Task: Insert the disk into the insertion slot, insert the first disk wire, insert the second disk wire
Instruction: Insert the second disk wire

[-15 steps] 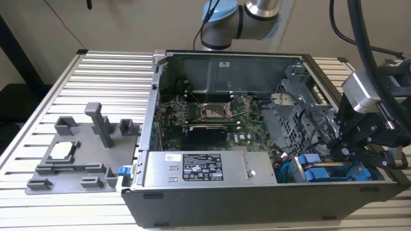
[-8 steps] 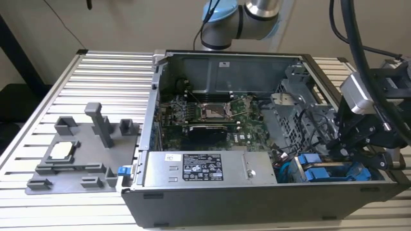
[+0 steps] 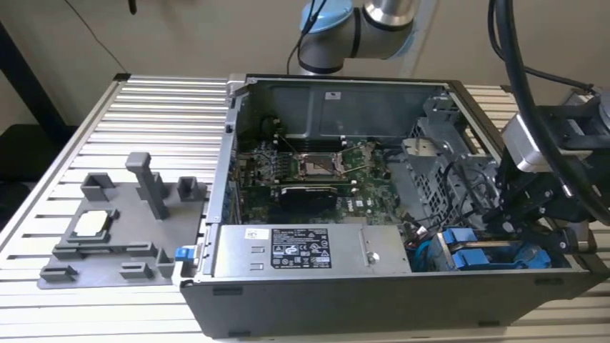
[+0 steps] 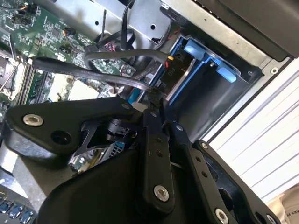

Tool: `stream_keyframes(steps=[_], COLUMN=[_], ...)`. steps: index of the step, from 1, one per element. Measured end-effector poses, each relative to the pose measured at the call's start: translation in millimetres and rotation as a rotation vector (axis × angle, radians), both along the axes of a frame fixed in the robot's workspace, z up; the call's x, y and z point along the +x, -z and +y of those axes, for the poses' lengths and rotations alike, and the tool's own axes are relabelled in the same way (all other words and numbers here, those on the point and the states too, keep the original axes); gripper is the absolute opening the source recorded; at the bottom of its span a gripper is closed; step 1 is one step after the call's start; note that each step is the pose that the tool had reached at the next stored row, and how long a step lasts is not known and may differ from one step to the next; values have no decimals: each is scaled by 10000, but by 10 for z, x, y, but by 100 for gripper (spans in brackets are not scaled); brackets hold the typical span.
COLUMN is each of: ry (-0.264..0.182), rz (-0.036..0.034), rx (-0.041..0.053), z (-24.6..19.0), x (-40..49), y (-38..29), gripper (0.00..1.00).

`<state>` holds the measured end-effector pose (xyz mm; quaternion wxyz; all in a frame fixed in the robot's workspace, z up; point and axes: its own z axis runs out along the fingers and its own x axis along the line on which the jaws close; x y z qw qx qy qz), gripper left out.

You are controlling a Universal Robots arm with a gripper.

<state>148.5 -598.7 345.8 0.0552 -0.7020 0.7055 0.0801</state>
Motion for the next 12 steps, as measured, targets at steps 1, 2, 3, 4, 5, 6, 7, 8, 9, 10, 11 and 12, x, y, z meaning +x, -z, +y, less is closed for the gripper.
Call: stream_keyframes(steps=[1, 2, 3, 4, 5, 6, 7, 8, 9, 10, 11, 12], ry=[6, 12, 18, 21, 26, 31, 34, 36, 38, 41, 44, 45], rz=[0, 0, 0, 0, 0, 0, 0, 0, 0, 0, 0, 0], rx=[8, 18, 30, 41, 53, 64, 76, 89, 101, 112, 123, 133], z=[0, 0, 1, 3, 4, 5, 5, 6, 7, 8, 8, 9], x=[0, 1, 1, 3, 4, 5, 7, 10, 12, 14, 16, 18], y=[5, 9, 14, 19, 24, 28, 33, 38, 43, 49, 55, 60], gripper=[16, 16, 16, 16, 16, 16, 16, 16, 16, 16, 16, 16])
